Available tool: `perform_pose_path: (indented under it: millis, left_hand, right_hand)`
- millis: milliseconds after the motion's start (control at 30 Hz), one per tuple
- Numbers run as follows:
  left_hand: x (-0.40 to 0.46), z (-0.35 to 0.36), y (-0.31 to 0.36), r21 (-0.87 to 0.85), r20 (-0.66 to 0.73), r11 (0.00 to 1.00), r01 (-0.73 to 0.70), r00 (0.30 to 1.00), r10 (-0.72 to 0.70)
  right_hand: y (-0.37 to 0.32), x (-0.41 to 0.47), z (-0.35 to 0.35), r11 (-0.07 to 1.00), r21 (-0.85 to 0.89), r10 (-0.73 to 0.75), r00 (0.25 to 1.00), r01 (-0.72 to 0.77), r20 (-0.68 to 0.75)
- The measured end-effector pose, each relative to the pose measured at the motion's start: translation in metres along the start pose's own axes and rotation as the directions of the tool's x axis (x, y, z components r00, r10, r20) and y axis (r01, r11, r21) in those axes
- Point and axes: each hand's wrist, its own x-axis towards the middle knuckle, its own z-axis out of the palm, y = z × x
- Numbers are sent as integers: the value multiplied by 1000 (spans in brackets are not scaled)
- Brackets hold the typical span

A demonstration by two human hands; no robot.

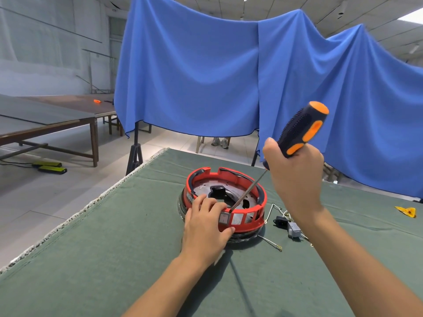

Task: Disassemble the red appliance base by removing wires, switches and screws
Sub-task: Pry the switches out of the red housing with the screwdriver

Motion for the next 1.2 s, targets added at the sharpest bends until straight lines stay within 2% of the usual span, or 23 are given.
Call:
perform_pose_path:
  millis: [300,567,600,667,700,767,833,933,1033,1100,1200]
  left_hand:
    - [2,1,-1,25,-30,1000,-10,1000,11]
    - [4,4,-2,26,-34,1000,-7,999,8]
    - [4,3,-2,24,-36,1000,-5,999,6]
    - [4,2,-3,37,-36,999,0,999,2]
    - [5,2,-4,51,-25,999,-5,1000,7]
    - [5,2,-6,45,-28,999,11,1000,-9]
    - [7,1,-5,60,-30,998,22,999,-20]
    - [7,4,-6,77,-19,997,23,1000,-22]
    - [7,5,-5,65,-39,998,17,999,-14]
    - [5,4,-6,68,-35,997,20,999,-18]
    - [5,2,-7,125,-7,991,48,999,-47]
  right_hand:
    - [5,45,43,969,-176,197,973,-175,118]
    - [22,60,73,945,-271,214,972,-181,96]
    - [26,56,79,918,-372,203,968,-137,145]
    - [42,26,92,819,-566,142,922,95,360]
    - [52,5,94,792,-581,120,886,187,448]
    - [63,-19,88,804,-559,127,860,203,495]
    - [67,-2,73,830,-544,139,901,120,410]
    - [51,39,40,888,-456,155,969,-53,190]
    - [37,49,20,937,-330,126,992,-115,11]
    - [29,42,11,966,-238,94,995,-98,-29]
    - [24,31,7,988,-138,70,997,-71,-9]
